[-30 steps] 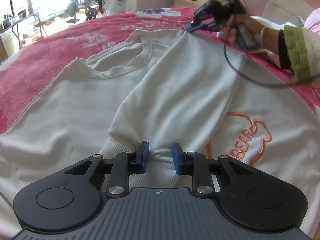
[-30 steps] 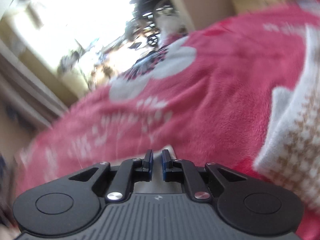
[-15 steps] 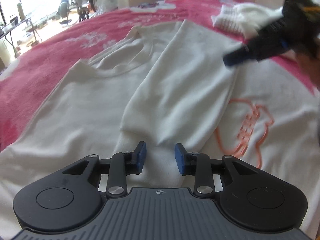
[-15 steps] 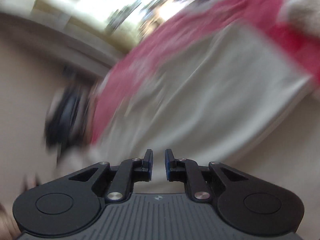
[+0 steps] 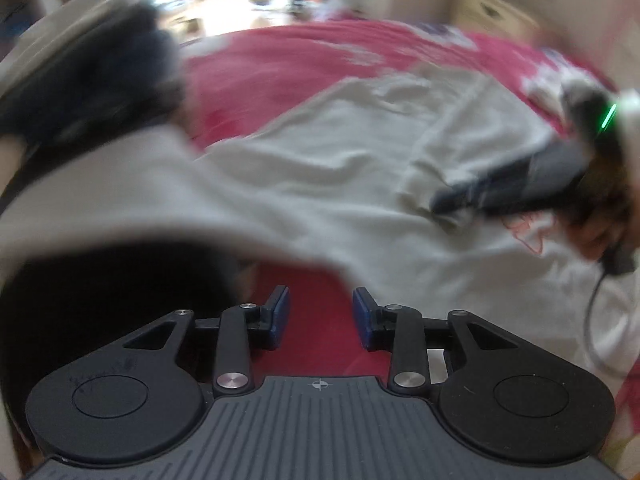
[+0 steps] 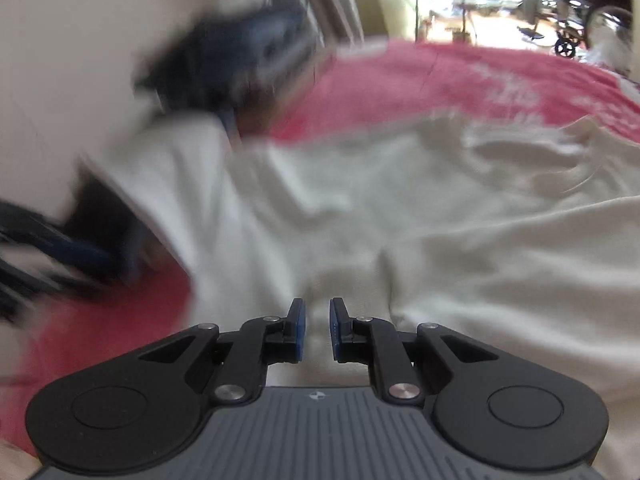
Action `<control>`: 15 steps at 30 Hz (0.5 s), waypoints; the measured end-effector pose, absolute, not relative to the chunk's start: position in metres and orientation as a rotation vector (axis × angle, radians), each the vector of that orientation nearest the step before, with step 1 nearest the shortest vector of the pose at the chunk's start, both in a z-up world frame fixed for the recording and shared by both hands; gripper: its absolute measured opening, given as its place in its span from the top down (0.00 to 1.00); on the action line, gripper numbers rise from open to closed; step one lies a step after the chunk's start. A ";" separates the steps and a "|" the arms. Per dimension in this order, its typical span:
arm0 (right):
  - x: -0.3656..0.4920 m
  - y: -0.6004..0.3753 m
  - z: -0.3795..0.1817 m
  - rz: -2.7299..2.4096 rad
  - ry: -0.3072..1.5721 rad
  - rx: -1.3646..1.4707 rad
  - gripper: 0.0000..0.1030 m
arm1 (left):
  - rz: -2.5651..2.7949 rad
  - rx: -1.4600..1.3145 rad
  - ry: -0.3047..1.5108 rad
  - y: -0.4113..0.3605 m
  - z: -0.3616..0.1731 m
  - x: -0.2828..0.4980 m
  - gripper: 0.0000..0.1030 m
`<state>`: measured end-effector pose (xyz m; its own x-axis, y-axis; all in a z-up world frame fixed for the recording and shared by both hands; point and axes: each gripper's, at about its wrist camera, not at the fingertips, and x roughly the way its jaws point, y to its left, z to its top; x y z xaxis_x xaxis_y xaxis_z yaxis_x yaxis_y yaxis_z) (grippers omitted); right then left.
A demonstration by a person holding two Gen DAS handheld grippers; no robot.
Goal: Fold clothes
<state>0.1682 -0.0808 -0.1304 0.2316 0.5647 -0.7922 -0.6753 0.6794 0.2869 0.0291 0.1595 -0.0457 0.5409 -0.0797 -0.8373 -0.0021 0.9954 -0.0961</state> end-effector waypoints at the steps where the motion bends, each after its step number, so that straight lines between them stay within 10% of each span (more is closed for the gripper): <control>1: 0.168 -0.078 -0.139 0.839 1.041 -0.144 0.88 | -0.015 -0.129 0.968 0.173 -0.041 0.020 0.66; 15: 0.151 -0.061 -0.104 0.803 1.091 -0.003 0.82 | 0.489 -0.953 0.617 0.396 -0.016 -0.031 0.43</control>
<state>0.1513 -0.0612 -0.1039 0.2144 0.5777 -0.7876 -0.5801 0.7241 0.3731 -0.0314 0.3963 -0.0165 0.7274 0.1148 -0.6765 -0.6322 0.4956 -0.5956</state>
